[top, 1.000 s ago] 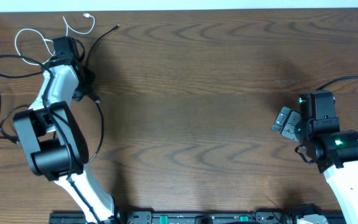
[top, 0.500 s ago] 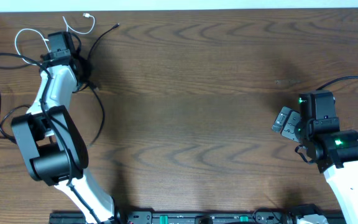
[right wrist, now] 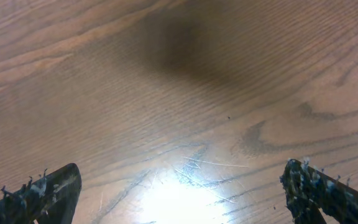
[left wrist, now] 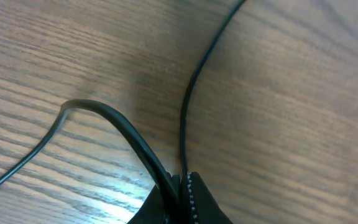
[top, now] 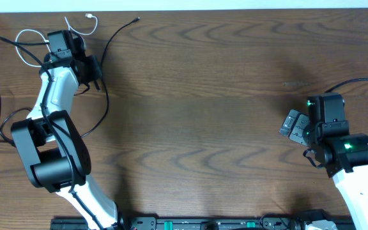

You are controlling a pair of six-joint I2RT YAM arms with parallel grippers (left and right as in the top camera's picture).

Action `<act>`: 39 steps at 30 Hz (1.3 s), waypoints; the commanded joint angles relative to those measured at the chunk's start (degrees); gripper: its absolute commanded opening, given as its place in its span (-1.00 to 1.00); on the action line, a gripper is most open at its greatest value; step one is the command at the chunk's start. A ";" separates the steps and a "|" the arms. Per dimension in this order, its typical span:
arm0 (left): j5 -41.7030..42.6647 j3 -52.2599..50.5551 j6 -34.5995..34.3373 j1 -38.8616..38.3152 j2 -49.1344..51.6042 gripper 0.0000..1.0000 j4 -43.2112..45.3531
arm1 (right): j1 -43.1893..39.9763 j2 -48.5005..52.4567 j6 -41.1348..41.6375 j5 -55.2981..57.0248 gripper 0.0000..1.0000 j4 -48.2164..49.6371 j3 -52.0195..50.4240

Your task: Untangle cables

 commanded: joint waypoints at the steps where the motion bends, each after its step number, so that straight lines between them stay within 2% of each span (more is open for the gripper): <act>1: 0.63 0.50 3.74 0.24 -0.76 -0.85 -0.55 | -0.24 -0.35 0.66 0.50 0.98 -0.04 0.09; 3: 0.61 0.50 3.43 0.26 -0.76 -0.78 -0.52 | -0.24 -0.35 0.66 0.50 0.99 -0.04 0.09; 4: 0.61 0.52 2.71 0.26 -0.76 -0.66 -0.48 | -0.22 -0.35 0.66 0.50 0.99 -0.04 0.09; 5: 0.63 0.57 1.66 0.26 -0.83 -0.23 -0.42 | -0.22 -0.35 0.66 0.50 0.98 -0.04 0.09; 6: 0.66 0.63 -0.68 0.26 -1.01 0.04 -0.26 | -0.24 -0.35 0.66 0.50 0.98 -0.04 0.09; 10: 4.13 0.81 -10.73 0.26 -3.52 0.39 1.42 | -0.24 -0.35 0.66 0.50 0.98 -0.04 0.09; 14: 10.21 0.81 -11.85 0.24 -7.21 0.43 3.23 | -0.24 -0.35 0.66 0.50 0.99 -0.04 0.09; 18: 14.93 0.81 -11.85 0.24 -10.86 0.43 1.46 | -0.24 -0.35 0.66 0.50 0.99 -0.04 0.09; 21: 21.97 0.81 -11.85 0.24 -13.64 0.42 -2.80 | -0.24 -0.35 0.66 0.50 0.98 -0.04 0.09; 25: 33.83 0.79 -11.80 -0.07 -17.31 0.43 -14.58 | -0.24 -0.35 0.66 0.50 0.99 -0.04 0.09; 28: 34.69 0.79 -10.88 -1.14 -17.86 0.42 -23.89 | -0.24 -0.35 0.66 0.50 0.99 -0.04 0.09; 32: 34.71 0.57 -3.17 -2.75 -17.99 0.42 -33.03 | -0.24 -0.35 0.66 0.50 0.99 -0.04 0.09; 34: 34.73 0.57 -0.39 -3.19 -18.56 0.42 -35.43 | -0.24 -0.35 0.66 0.50 0.98 -0.04 0.09; 39: 34.71 0.57 1.55 -3.26 -24.02 0.42 -39.69 | -0.24 -0.35 0.66 0.50 0.99 -0.04 0.09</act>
